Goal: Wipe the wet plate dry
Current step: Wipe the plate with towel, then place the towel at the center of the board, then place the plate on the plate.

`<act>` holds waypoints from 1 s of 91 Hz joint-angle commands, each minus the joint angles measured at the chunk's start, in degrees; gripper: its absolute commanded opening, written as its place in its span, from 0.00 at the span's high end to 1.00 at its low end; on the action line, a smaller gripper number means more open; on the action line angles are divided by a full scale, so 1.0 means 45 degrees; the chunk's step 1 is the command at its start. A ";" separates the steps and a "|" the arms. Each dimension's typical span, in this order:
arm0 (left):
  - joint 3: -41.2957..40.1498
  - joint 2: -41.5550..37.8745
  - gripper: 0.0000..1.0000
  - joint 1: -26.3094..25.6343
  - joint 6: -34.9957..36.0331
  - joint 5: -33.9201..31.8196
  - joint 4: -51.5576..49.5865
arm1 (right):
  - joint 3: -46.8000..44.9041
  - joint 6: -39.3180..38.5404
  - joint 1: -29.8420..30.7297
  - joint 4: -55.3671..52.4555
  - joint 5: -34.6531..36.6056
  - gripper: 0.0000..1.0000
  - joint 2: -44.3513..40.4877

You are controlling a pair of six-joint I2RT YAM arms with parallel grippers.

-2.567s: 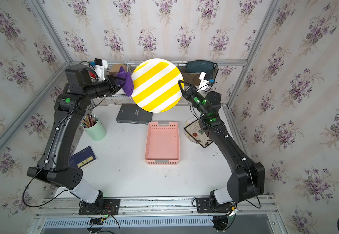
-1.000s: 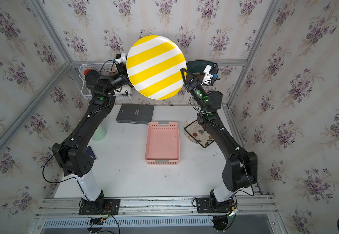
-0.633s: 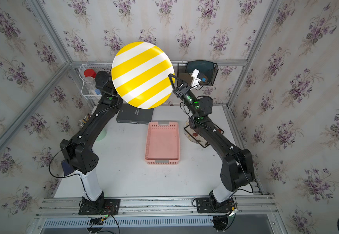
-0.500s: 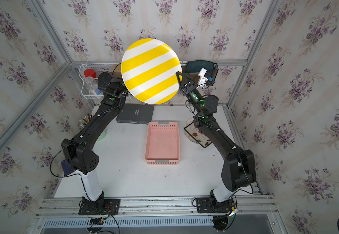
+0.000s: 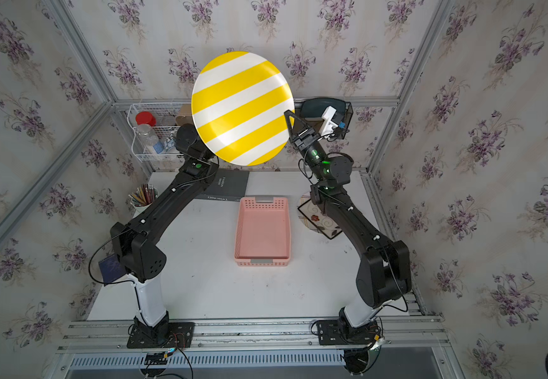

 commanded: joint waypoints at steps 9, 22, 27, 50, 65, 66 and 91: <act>-0.1299 -0.0794 1.00 0.0266 -0.0257 0.1340 0.2667 | -0.1209 -0.0364 -0.1535 -0.1750 0.0585 1.00 -0.0933; -0.4222 -0.2329 1.00 0.1353 0.0642 0.1897 0.2231 | -0.3568 -0.0649 -0.2892 -0.2559 0.0938 1.00 -0.2636; -0.5445 -0.3122 1.00 0.1933 0.1715 0.2274 0.1186 | -0.4606 -0.0940 -0.3426 -0.3527 0.1259 1.00 -0.3387; -0.6317 -0.5793 1.00 0.3219 1.4745 -0.2428 -1.6286 | -0.8315 -0.2661 -0.6053 -0.7728 0.3159 1.00 -0.5928; -0.7569 -0.5794 1.00 0.3266 1.7207 -0.7302 -1.9287 | -0.9682 -0.3584 -0.6903 -0.7866 0.3377 1.00 -0.5669; -0.7695 -0.5765 1.00 0.3277 1.7317 -0.7429 -1.9257 | -0.9707 -0.3702 -0.6914 -0.7838 0.3349 1.00 -0.5591; -0.8456 -0.2468 1.00 0.3271 1.8280 -0.7650 -1.9123 | -1.0956 -0.4474 -0.6944 -0.6045 0.3036 1.00 -0.3547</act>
